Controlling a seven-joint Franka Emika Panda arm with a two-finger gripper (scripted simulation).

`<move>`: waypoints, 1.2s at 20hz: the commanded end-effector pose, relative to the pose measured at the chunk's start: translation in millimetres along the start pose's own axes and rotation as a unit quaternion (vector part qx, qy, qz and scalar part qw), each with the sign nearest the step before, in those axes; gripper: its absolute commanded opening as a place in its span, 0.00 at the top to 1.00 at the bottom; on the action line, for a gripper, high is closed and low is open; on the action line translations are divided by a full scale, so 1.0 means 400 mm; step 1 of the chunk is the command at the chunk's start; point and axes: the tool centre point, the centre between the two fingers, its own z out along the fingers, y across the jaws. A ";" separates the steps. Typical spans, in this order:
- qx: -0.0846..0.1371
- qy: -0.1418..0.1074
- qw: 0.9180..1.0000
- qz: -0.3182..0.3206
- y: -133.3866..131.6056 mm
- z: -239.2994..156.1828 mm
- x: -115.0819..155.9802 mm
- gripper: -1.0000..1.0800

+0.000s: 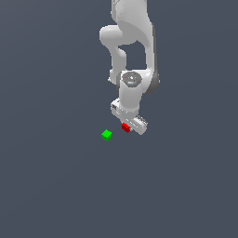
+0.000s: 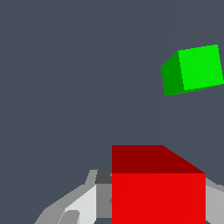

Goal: Stack the red cube on top of the green cube.

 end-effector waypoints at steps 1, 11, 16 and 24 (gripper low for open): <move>0.000 0.000 1.000 -0.001 0.045 0.013 0.055 1.00; 0.000 0.000 1.000 -0.001 0.154 0.049 0.200 1.00; 0.000 0.000 1.000 -0.001 0.171 0.055 0.226 1.00; 0.000 0.000 1.000 -0.001 0.171 0.055 0.226 0.04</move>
